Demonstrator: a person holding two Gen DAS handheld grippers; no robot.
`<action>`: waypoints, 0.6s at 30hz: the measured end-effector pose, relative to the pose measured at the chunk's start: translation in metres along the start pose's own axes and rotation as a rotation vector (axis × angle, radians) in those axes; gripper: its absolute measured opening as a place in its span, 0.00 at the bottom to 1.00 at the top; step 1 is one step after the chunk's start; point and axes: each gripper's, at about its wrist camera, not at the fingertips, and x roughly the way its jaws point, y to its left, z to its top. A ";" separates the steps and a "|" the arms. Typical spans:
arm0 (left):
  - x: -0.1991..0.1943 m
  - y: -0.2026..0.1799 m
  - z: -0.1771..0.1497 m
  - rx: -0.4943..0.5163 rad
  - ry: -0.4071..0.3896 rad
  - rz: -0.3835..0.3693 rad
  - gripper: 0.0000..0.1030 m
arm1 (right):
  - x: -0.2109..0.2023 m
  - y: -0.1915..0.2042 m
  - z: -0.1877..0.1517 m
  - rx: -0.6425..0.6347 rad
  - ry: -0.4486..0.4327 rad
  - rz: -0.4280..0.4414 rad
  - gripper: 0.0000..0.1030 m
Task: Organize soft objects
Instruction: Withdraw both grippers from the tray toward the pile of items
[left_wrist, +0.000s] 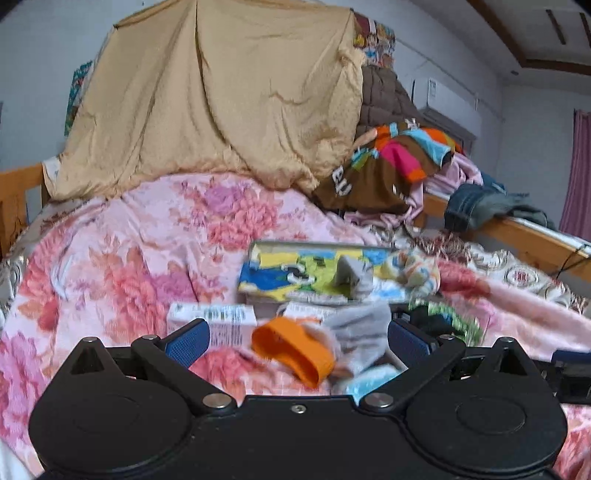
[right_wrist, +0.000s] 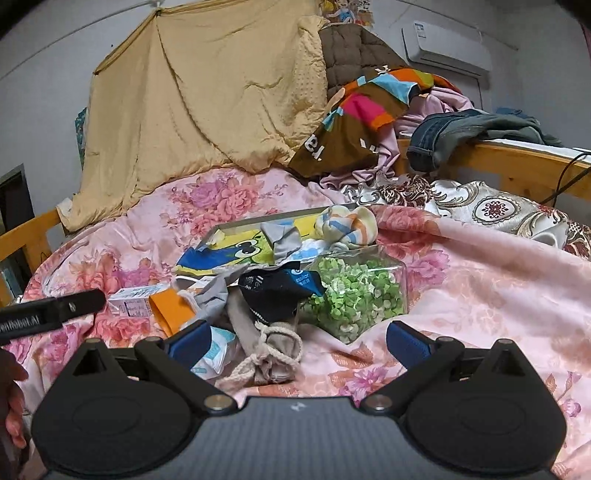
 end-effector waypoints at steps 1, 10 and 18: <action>0.002 0.000 -0.003 0.002 0.010 -0.004 0.99 | 0.001 0.001 0.000 -0.004 0.008 -0.003 1.00; 0.011 -0.007 -0.015 0.048 0.102 -0.096 0.99 | 0.012 0.006 -0.003 -0.039 0.068 -0.004 1.00; 0.021 -0.023 -0.023 0.158 0.143 -0.198 0.99 | 0.012 0.000 0.000 -0.008 0.073 -0.010 1.00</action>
